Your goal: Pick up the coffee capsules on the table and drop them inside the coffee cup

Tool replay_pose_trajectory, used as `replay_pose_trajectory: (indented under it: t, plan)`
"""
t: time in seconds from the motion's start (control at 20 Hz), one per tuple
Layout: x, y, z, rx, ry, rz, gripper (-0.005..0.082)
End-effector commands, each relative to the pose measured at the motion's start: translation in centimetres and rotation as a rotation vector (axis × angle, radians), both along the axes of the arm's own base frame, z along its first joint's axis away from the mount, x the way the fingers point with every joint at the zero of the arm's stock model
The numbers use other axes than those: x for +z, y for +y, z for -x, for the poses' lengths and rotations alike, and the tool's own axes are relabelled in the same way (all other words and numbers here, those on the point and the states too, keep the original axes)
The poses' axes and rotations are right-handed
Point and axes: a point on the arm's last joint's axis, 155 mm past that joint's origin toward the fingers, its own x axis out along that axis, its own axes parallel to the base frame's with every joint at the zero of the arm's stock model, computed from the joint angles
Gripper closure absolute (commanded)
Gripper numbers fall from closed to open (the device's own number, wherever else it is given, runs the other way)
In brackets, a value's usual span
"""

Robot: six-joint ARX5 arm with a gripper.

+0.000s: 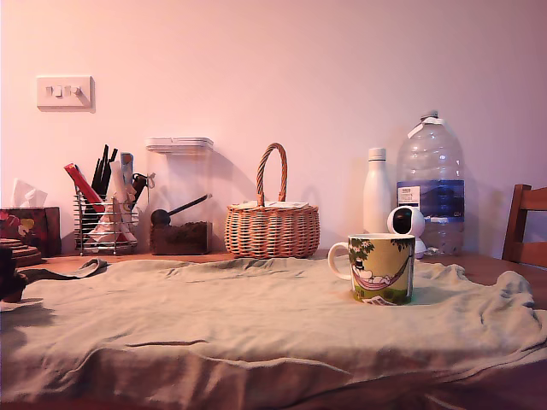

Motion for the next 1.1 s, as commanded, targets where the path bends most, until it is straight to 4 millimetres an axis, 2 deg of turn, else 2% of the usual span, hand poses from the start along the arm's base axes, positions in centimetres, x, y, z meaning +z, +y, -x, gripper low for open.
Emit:
replay_pose_trajectory:
  t: [0.0, 0.15, 0.35, 0.6, 0.8, 1.0, 1.05]
  plan:
    - [-0.5, -0.2, -0.4, -0.018, 0.005, 0.002, 0.0184]
    - [-0.6, -0.5, -1.2, -0.041, 0.011, 0.01, 0.019]
    - [-0.9, -0.5, -2.0, -0.055, 0.03, -0.008, 0.0277]
    - [-2.1, -0.6, -2.4, -0.064, 0.058, 0.001, 0.0277]
    - [-2.0, -0.6, -2.4, -0.064, 0.056, -0.003, 0.0296]
    - [-2.0, -0.6, -2.4, -0.066, 0.056, -0.006, 0.0535]
    - [-2.0, -0.6, -2.4, -0.066, 0.056, -0.006, 0.0564]
